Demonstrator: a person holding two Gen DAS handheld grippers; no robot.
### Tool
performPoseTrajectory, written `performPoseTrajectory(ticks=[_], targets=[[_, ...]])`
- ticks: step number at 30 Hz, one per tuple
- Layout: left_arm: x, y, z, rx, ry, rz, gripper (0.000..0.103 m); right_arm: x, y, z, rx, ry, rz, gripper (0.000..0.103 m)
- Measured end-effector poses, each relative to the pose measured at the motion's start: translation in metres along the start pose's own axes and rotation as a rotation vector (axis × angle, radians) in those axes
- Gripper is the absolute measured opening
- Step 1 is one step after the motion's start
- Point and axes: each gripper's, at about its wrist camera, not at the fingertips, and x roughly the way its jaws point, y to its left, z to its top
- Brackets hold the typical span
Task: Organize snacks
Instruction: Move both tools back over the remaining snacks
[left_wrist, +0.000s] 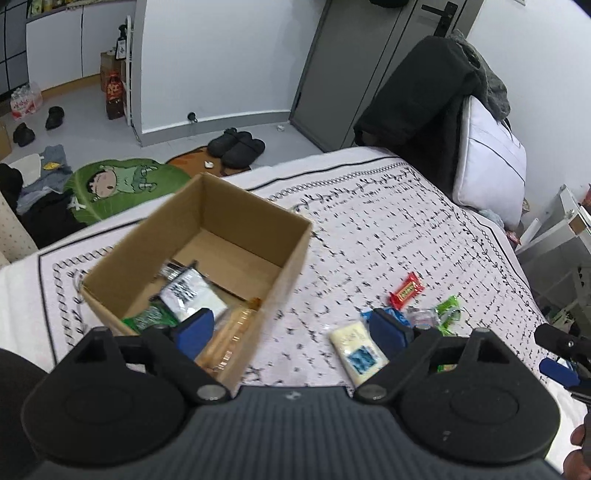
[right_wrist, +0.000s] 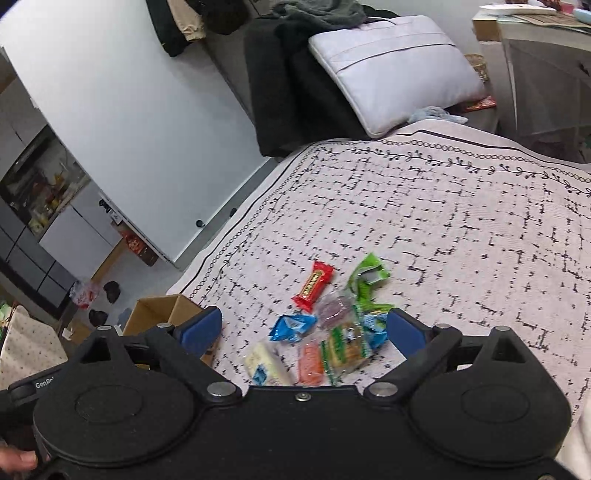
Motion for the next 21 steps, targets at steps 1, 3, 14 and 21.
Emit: performPoseTrajectory(ticks=[1, 3, 14, 21], targets=[[0.002, -0.003, -0.001, -0.004, 0.004, -0.004, 0.091, 0.0, -0.002, 0.0, -0.001, 0.001, 0.002, 0.095], [0.007, -0.01, -0.005, -0.01, 0.012, -0.014, 0.091, 0.002, -0.006, 0.0, -0.008, 0.008, 0.008, 0.091], [0.049, -0.039, -0.029, -0.058, 0.09, -0.031, 0.088, 0.037, -0.046, -0.01, 0.196, 0.127, 0.005, 0.056], [0.078, -0.053, -0.042, -0.08, 0.137, -0.04, 0.083, 0.064, -0.05, -0.017, 0.234, 0.184, 0.0, 0.055]])
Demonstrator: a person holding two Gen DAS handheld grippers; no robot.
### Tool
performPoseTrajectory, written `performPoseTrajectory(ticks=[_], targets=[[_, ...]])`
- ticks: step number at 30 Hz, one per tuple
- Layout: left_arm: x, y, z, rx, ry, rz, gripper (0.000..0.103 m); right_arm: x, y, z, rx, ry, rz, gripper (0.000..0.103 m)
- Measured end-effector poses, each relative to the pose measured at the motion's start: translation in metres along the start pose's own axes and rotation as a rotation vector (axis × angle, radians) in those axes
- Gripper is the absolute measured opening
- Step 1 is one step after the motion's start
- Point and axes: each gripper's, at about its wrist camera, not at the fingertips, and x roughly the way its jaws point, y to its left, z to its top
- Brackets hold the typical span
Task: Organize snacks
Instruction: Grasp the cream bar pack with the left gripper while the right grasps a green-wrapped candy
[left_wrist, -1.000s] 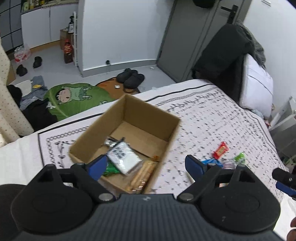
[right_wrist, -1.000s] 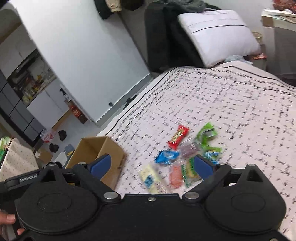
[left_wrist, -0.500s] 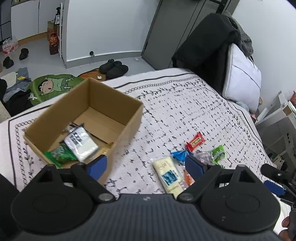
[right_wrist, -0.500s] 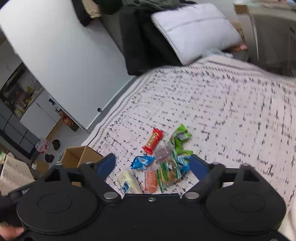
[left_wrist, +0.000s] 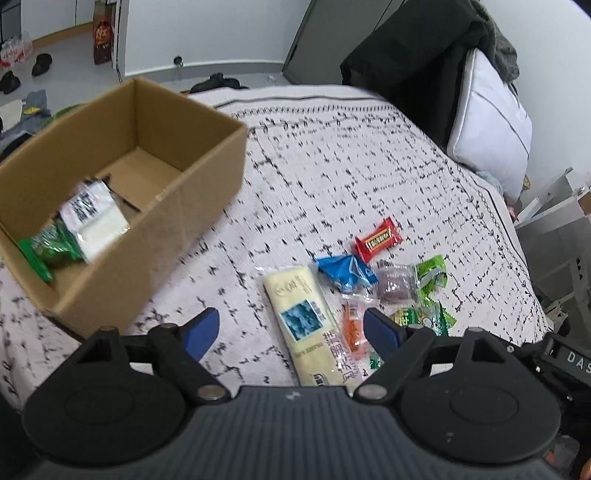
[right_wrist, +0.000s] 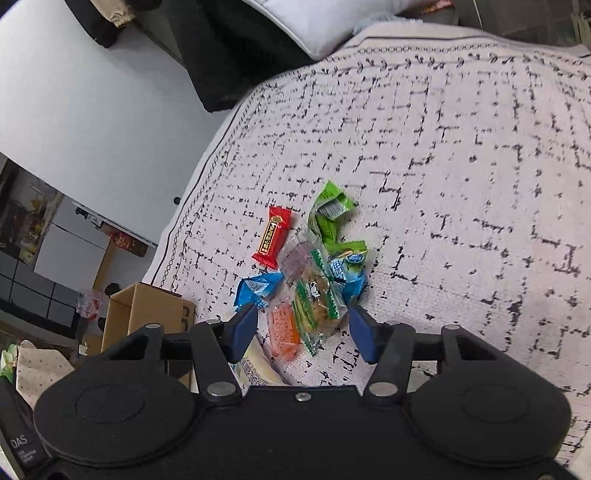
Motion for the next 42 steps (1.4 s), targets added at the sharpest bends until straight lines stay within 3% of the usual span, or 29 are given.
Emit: performPoseTrajectory(ticks=[7, 16, 21, 23, 24, 25, 27, 42], targets=[[0.031, -0.009, -0.004, -0.026, 0.045, 0.013, 0.069, 0.025, -0.008, 0.002, 0.054, 0.045, -0.019, 0.044], [0.063, -0.014, -0.013, -0.056, 0.117, 0.032, 0.063, 0.051, -0.012, 0.002, 0.08, 0.085, -0.054, 0.044], [0.068, -0.012, -0.014, -0.064, 0.134, 0.005, 0.049, 0.057, -0.01, 0.003, 0.081, 0.085, -0.049, 0.044], [0.068, -0.013, -0.013, -0.059, 0.136, 0.005, 0.044, 0.06, -0.008, 0.003, 0.073, 0.085, -0.047, 0.044], [0.067, -0.013, -0.013, -0.057, 0.136, 0.005, 0.043, 0.061, -0.007, 0.002, 0.07, 0.087, -0.049, 0.04], [0.067, -0.013, -0.013, -0.055, 0.134, 0.004, 0.041, 0.063, -0.007, 0.002, 0.068, 0.092, -0.053, 0.027], [0.064, -0.012, -0.013, -0.05, 0.126, 0.004, 0.039, 0.065, -0.005, 0.0, 0.059, 0.101, -0.048, 0.024], [0.006, -0.003, -0.003, -0.021, 0.037, -0.04, 0.037, 0.029, 0.025, -0.009, -0.031, 0.028, 0.026, 0.02]])
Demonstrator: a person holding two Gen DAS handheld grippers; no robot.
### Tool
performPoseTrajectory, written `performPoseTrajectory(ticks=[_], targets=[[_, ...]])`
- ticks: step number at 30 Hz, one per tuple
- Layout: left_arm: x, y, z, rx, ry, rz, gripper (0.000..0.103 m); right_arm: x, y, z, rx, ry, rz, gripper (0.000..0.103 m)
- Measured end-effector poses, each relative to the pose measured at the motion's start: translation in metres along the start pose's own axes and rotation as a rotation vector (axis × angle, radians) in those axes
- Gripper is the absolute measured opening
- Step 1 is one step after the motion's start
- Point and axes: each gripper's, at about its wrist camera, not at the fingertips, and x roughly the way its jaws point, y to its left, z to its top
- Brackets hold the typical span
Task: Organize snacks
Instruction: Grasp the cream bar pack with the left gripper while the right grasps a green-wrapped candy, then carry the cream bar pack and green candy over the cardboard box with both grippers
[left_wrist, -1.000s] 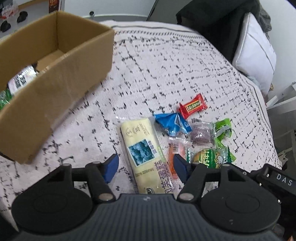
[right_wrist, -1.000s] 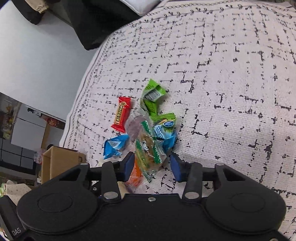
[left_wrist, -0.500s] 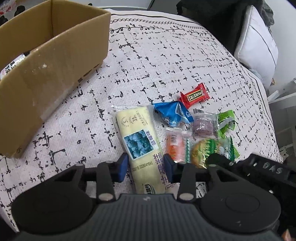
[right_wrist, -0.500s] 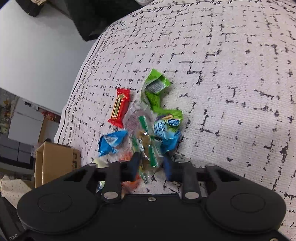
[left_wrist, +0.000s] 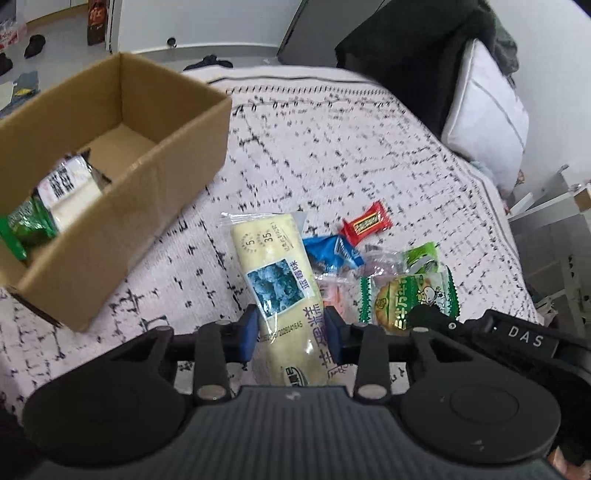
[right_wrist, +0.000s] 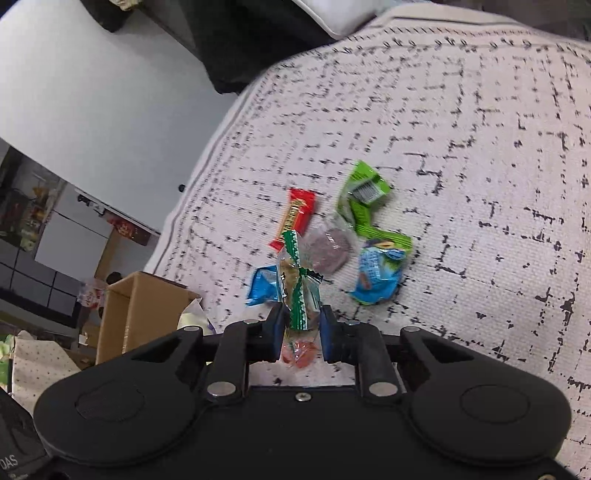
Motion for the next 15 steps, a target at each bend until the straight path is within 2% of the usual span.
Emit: performPoseTrajectory(ticks=[15], targets=[[-0.053, 0.011, 0.017, 0.038, -0.087, -0.013, 0.036, -0.026, 0.036, -0.013, -0.095, -0.097, 0.099, 0.02]])
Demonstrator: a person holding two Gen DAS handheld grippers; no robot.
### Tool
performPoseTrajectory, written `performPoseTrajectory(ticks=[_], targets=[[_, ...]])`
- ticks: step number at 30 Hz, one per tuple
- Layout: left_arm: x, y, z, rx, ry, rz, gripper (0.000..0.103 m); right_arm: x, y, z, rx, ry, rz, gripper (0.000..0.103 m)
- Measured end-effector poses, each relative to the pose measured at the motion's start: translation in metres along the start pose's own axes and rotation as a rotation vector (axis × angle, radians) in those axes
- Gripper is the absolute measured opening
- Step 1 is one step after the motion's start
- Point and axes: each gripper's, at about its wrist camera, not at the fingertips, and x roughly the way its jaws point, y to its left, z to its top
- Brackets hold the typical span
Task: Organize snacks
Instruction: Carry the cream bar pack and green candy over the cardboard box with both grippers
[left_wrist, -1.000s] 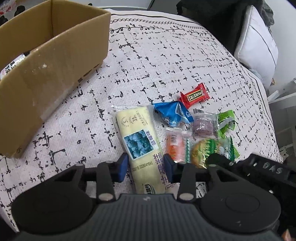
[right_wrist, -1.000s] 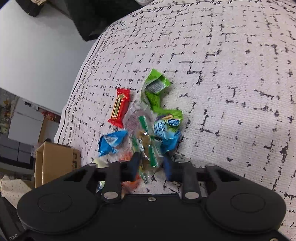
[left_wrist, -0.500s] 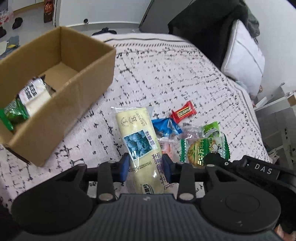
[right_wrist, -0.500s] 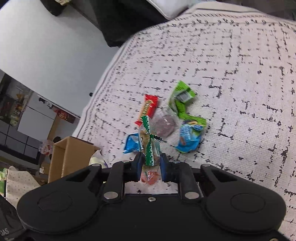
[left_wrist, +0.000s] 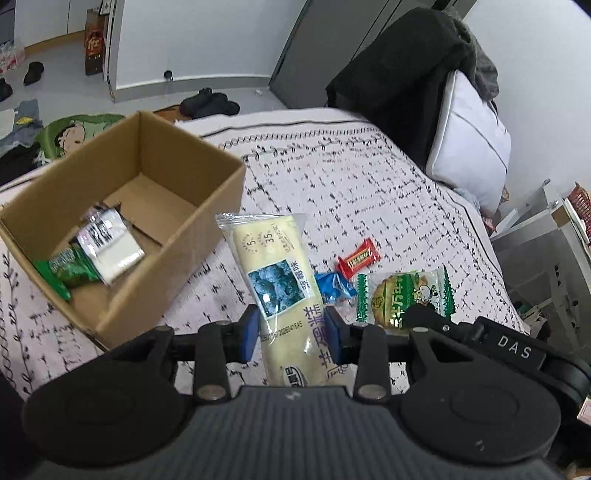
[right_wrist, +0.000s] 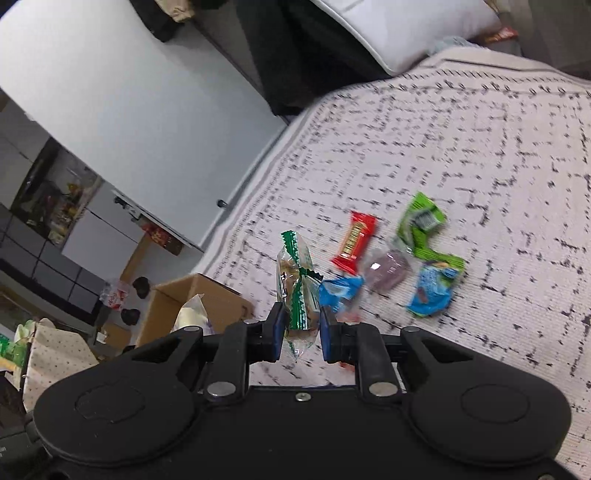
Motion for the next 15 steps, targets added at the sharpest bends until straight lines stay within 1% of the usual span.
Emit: performPoseTrajectory(ticks=[7, 10, 15], targets=[[-0.021, 0.014, 0.016, 0.006, -0.054, 0.004, 0.036, 0.001, 0.024, -0.005, -0.062, -0.034, 0.061, 0.02], [-0.03, 0.023, 0.022, 0.003, -0.073, 0.008, 0.036, -0.001, 0.036, -0.007, -0.088, -0.07, 0.069, 0.019], [-0.039, 0.041, 0.031, -0.01, -0.09, 0.008, 0.036, 0.0, 0.053, -0.008, -0.114, -0.098, 0.079, 0.019]])
